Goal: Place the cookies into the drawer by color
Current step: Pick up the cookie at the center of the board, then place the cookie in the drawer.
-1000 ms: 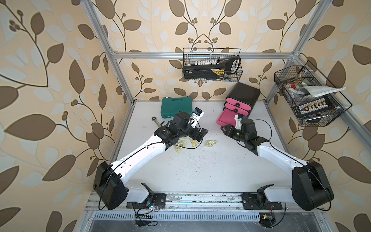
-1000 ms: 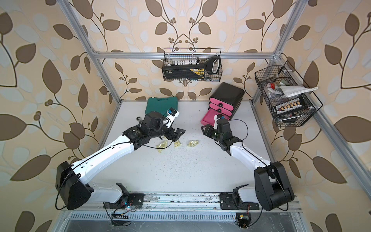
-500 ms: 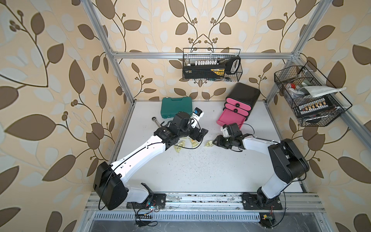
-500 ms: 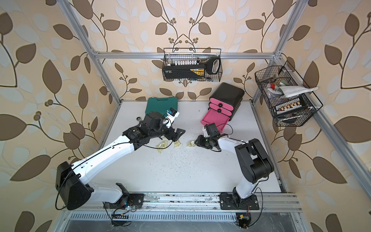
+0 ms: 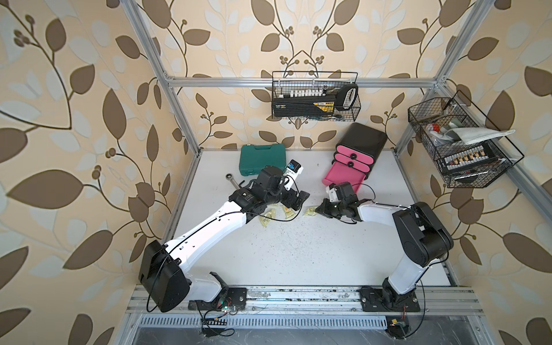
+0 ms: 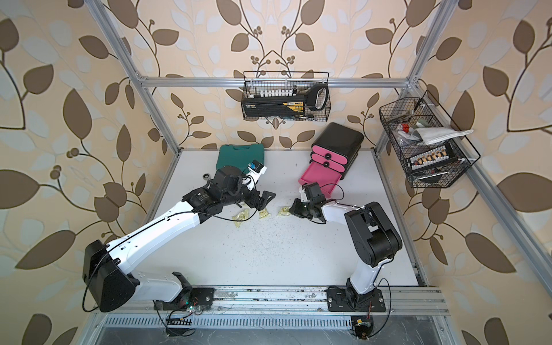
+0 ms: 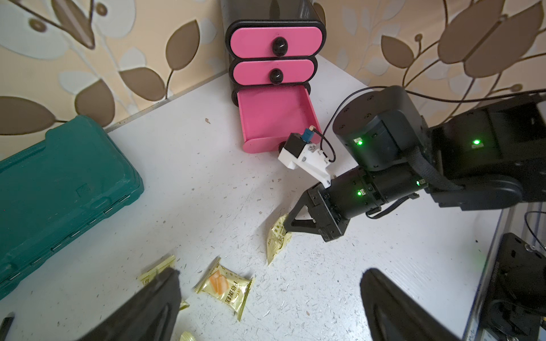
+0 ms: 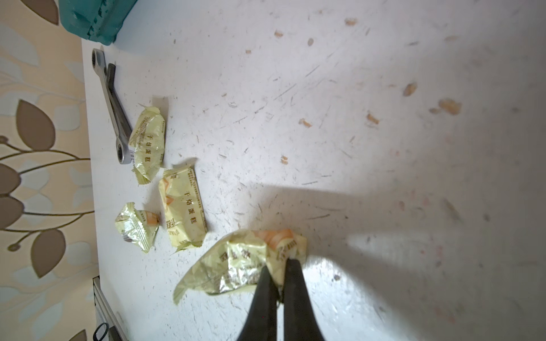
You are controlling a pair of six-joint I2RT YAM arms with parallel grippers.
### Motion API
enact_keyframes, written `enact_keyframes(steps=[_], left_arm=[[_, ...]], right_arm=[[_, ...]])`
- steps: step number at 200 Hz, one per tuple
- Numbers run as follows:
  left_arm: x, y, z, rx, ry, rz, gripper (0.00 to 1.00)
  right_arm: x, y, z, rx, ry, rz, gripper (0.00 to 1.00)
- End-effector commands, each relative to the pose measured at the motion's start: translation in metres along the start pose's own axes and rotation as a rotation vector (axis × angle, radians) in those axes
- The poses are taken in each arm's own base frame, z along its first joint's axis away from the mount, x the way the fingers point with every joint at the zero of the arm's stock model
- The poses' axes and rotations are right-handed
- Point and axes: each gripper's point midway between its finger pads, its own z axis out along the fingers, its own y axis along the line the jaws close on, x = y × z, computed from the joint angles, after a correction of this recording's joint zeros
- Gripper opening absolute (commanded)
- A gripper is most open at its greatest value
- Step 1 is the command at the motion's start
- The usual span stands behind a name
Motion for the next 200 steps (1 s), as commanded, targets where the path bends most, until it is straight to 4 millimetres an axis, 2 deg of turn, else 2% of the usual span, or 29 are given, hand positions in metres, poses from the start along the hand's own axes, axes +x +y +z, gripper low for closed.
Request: enact_keyframes(steps=[1,31,51,79,97,126,159,168,182,190,200], left_arm=[[-0.012,-0.004,-0.006,-0.001,-0.035,0.02,0.98],[-0.012,-0.003,-0.006,-0.004,-0.035,0.022,0.98],[-0.012,-0.003,-0.005,-0.005,-0.034,0.021,0.98],[-0.013,-0.003,-0.007,-0.007,-0.038,0.025,0.98],[-0.014,-0.003,-0.008,-0.007,-0.041,0.025,0.98],[-0.013,-0.003,-0.008,-0.005,-0.039,0.025,0.98],[-0.014,-0.002,-0.008,-0.011,-0.042,0.027,0.98],[-0.014,-0.003,-0.008,-0.011,-0.041,0.027,0.98],[-0.014,-0.003,-0.009,-0.01,-0.043,0.027,0.98],[-0.014,-0.003,-0.009,-0.011,-0.043,0.028,0.98],[-0.015,-0.003,-0.009,-0.011,-0.045,0.027,0.98]], right_arm=[[-0.008,0.007,-0.018,0.004,-0.056,-0.018,0.0],[-0.039,0.011,-0.051,0.013,-0.184,0.007,0.0],[-0.069,0.0,-0.077,0.064,-0.304,0.033,0.0],[-0.112,-0.037,-0.117,0.233,-0.476,0.068,0.0],[-0.133,-0.066,-0.136,0.335,-0.553,0.109,0.0],[-0.152,-0.095,-0.135,0.403,-0.577,0.149,0.0],[-0.163,-0.106,-0.126,0.423,-0.578,0.158,0.01],[-0.164,-0.106,-0.122,0.42,-0.57,0.157,0.06],[-0.165,-0.104,-0.12,0.409,-0.56,0.155,0.23],[-0.166,-0.102,-0.122,0.403,-0.565,0.152,0.31],[-0.167,-0.098,-0.128,0.397,-0.579,0.149,0.37]])
